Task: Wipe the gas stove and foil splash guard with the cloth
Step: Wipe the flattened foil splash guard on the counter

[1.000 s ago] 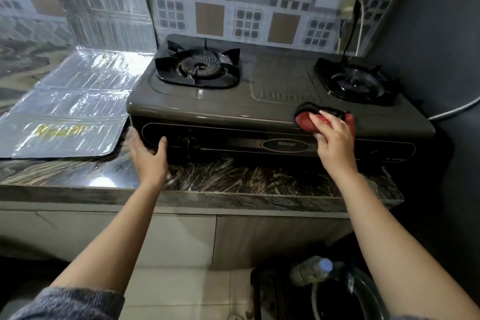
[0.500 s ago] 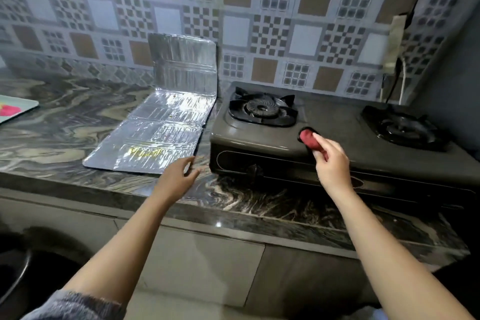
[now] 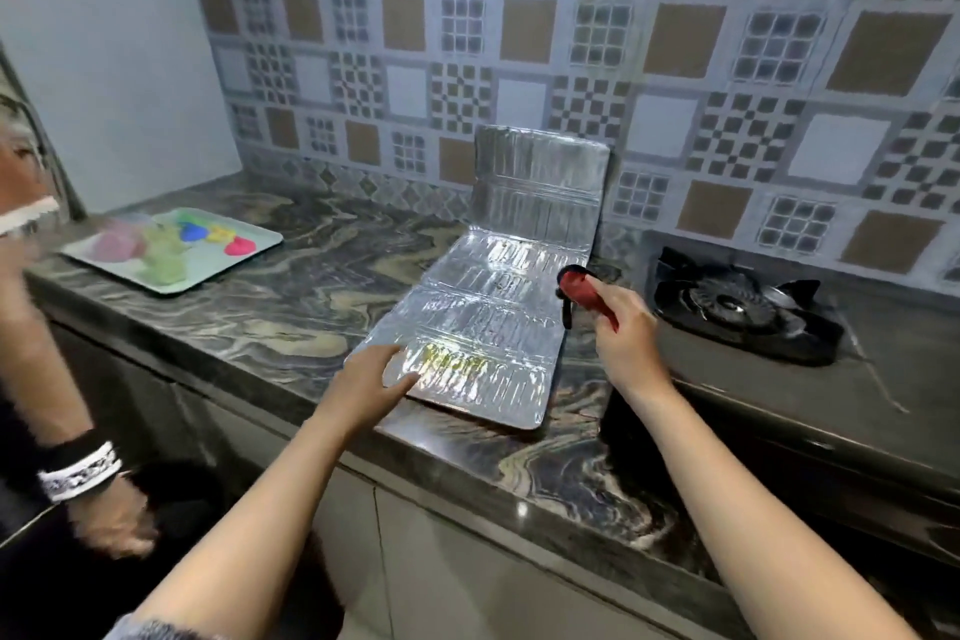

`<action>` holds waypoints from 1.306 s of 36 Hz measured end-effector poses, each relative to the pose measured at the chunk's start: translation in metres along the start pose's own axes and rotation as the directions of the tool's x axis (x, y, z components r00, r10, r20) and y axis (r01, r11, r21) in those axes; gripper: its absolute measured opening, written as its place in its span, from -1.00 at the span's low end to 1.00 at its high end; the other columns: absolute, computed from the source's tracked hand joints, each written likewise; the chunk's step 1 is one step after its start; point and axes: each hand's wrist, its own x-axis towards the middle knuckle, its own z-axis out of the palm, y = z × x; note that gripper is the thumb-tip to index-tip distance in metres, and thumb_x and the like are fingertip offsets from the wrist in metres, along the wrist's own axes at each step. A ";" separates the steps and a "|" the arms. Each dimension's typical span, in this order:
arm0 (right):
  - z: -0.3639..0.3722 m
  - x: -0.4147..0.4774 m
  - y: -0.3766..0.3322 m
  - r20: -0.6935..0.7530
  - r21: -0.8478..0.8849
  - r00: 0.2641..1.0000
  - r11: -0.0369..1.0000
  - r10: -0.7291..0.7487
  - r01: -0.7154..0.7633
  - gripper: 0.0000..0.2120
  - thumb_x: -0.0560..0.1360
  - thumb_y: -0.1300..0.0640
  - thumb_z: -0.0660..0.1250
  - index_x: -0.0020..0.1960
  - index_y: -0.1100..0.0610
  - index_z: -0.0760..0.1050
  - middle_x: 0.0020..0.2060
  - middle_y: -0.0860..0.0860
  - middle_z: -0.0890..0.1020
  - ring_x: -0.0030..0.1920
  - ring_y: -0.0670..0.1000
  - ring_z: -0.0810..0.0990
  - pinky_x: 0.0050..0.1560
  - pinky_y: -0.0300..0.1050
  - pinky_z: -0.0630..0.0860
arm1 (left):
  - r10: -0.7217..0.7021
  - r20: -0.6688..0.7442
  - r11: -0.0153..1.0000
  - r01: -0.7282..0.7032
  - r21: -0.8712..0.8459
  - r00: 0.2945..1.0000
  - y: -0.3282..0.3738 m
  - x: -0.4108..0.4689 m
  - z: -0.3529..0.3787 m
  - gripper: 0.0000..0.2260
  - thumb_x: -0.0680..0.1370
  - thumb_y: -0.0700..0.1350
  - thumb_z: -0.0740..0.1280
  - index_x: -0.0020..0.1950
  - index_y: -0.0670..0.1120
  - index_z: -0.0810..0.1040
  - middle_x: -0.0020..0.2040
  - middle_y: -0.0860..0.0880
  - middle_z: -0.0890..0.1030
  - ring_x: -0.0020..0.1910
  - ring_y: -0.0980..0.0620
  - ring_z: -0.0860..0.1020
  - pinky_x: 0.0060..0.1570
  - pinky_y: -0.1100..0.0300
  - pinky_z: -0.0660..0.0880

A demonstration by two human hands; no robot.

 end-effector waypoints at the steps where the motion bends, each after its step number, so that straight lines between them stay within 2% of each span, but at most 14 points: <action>1: 0.013 0.010 -0.001 0.000 -0.007 1.000 1.000 -0.010 0.010 -0.60 0.51 0.36 0.18 0.31 0.12 0.44 0.22 0.12 0.49 0.22 0.12 0.44 0.25 -0.15 0.30 | -0.004 -0.001 1.000 0.004 0.000 1.000 -0.008 0.010 -0.002 -0.46 0.51 0.13 0.27 0.42 -0.06 0.31 0.41 -0.04 0.38 0.39 -0.01 0.32 0.35 0.07 0.27; 3: 0.038 0.031 -0.001 0.009 -0.005 1.000 1.000 -0.015 0.015 -0.62 0.53 0.31 0.19 0.32 0.10 0.43 0.21 0.10 0.49 0.21 0.11 0.44 0.24 -0.11 0.32 | -0.007 0.008 1.000 0.007 0.022 1.000 -0.023 0.034 -0.003 -0.47 0.52 0.12 0.27 0.42 -0.08 0.30 0.42 -0.05 0.37 0.39 -0.03 0.32 0.35 0.07 0.26; 5: 0.063 0.052 0.001 0.036 0.037 0.999 0.999 0.007 -0.009 -0.63 0.55 0.29 0.17 0.34 0.12 0.41 0.20 0.10 0.48 0.19 0.08 0.43 0.19 -0.16 0.29 | -0.009 0.030 0.998 0.008 0.056 1.000 -0.037 0.062 -0.003 -0.47 0.52 0.11 0.27 0.43 -0.09 0.30 0.42 -0.07 0.37 0.39 -0.04 0.32 0.36 0.08 0.24; 9: 0.110 0.090 0.015 0.045 0.035 0.994 0.994 0.103 -0.105 -0.64 0.55 0.29 0.18 0.34 0.17 0.41 0.21 0.14 0.48 0.20 0.10 0.44 0.14 -0.26 0.24 | -0.022 0.096 0.996 0.014 0.084 0.995 -0.065 0.113 0.005 -0.45 0.51 0.14 0.27 0.43 -0.08 0.30 0.41 -0.07 0.37 0.39 -0.04 0.32 0.37 0.09 0.24; 12: 0.135 0.107 0.031 0.064 0.004 0.983 0.985 0.171 -0.172 -0.65 0.55 0.30 0.18 0.33 0.18 0.42 0.19 0.17 0.49 0.17 0.12 0.46 0.13 -0.25 0.26 | -0.032 0.149 0.996 0.019 0.088 0.988 -0.083 0.140 0.014 -0.44 0.52 0.14 0.26 0.44 -0.07 0.27 0.43 -0.06 0.34 0.41 -0.03 0.29 0.38 0.09 0.24; 19: 0.160 0.129 0.066 -0.005 -0.120 0.942 0.935 0.336 -0.334 -0.63 0.53 0.38 0.15 0.31 0.21 0.43 0.22 0.18 0.45 0.16 0.14 0.45 0.09 -0.26 0.25 | -0.015 0.261 0.997 -0.005 0.076 0.965 -0.112 0.180 0.036 -0.40 0.52 0.14 0.23 0.48 -0.10 0.19 0.51 -0.10 0.17 0.50 -0.04 0.09 0.46 0.05 0.09; 23: 0.170 0.129 0.083 -0.040 -0.273 0.919 0.881 0.392 -0.387 -0.59 0.51 0.36 0.14 0.33 0.17 0.41 0.25 0.14 0.40 0.15 0.19 0.42 0.10 -0.10 0.33 | 0.040 0.259 0.994 -0.066 0.092 0.965 -0.124 0.193 0.042 -0.38 0.52 0.16 0.22 0.49 -0.09 0.15 0.52 -0.08 0.13 0.51 -0.04 0.07 0.47 0.04 0.07; 25: 0.178 0.125 0.091 -0.041 -0.327 0.898 0.844 0.437 -0.426 -0.61 0.53 0.30 0.13 0.34 0.11 0.40 0.27 0.13 0.39 0.17 0.21 0.41 0.16 0.01 0.37 | 0.061 0.279 0.991 -0.091 0.095 0.958 -0.128 0.195 0.043 -0.37 0.52 0.20 0.20 0.50 -0.06 0.14 0.53 -0.05 0.10 0.51 -0.02 0.04 0.47 0.02 0.06; 27: 0.186 0.118 0.097 -0.029 -0.338 0.870 0.814 0.493 -0.472 -0.61 0.55 0.27 0.13 0.35 0.08 0.39 0.28 0.10 0.39 0.18 0.20 0.42 0.19 0.01 0.35 | 0.078 0.298 0.987 -0.117 0.114 0.951 -0.132 0.196 0.044 -0.31 0.49 0.31 0.13 0.50 -0.04 0.15 0.53 -0.04 0.10 0.51 0.00 0.05 0.47 0.02 0.06; 29: 0.194 0.111 0.100 -0.022 -0.368 0.857 0.793 0.515 -0.486 -0.61 0.55 0.24 0.14 0.35 0.04 0.40 0.29 0.10 0.40 0.19 0.20 0.40 0.21 -0.01 0.30 | 0.094 0.293 0.982 -0.137 0.131 0.951 -0.138 0.197 0.045 -0.19 0.37 0.43 -0.03 0.49 -0.02 0.17 0.53 -0.02 0.13 0.51 0.00 0.08 0.46 0.02 0.10; 32: 0.204 0.104 0.099 -0.037 -0.429 0.857 0.766 0.514 -0.478 -0.62 0.56 0.21 0.13 0.36 0.03 0.38 0.31 0.10 0.40 0.20 0.23 0.35 0.23 -0.01 0.24 | 0.117 0.263 0.978 -0.157 0.136 0.958 -0.147 0.199 0.049 -0.08 0.27 0.53 -0.13 0.47 0.00 0.23 0.51 0.00 0.20 0.49 0.00 0.15 0.43 -0.01 0.16; 34: 0.209 0.102 0.095 -0.024 -0.470 0.862 0.755 0.507 -0.457 -0.61 0.56 0.19 0.14 0.38 0.02 0.35 0.31 0.10 0.40 0.21 0.23 0.34 0.23 0.02 0.27 | 0.128 0.242 0.978 -0.162 0.128 0.962 -0.151 0.199 0.051 -0.11 0.30 0.52 -0.13 0.46 0.01 0.26 0.49 0.00 0.23 0.48 -0.01 0.18 0.43 -0.03 0.17; 40: 0.209 0.096 0.086 0.187 -0.571 0.849 0.758 0.494 -0.315 -0.55 0.58 0.09 0.10 0.47 0.00 0.18 0.42 0.02 0.28 0.37 0.13 0.24 0.35 0.01 0.20 | 0.171 0.224 0.964 -0.209 0.162 0.959 -0.154 0.193 0.057 -0.27 0.43 0.37 -0.13 0.48 0.01 0.19 0.51 -0.01 0.18 0.50 0.01 0.11 0.46 0.01 0.09; 47: 0.191 0.095 0.091 0.240 -0.652 0.902 0.748 0.358 -0.123 -0.55 0.58 0.04 0.13 0.45 0.02 0.22 0.42 0.01 0.31 0.42 0.06 0.22 0.40 0.03 0.16 | 0.156 0.210 0.966 -0.194 0.173 0.965 -0.153 0.192 0.059 -0.28 0.42 0.37 -0.14 0.48 0.04 0.18 0.51 0.02 0.17 0.50 0.03 0.10 0.45 0.04 0.06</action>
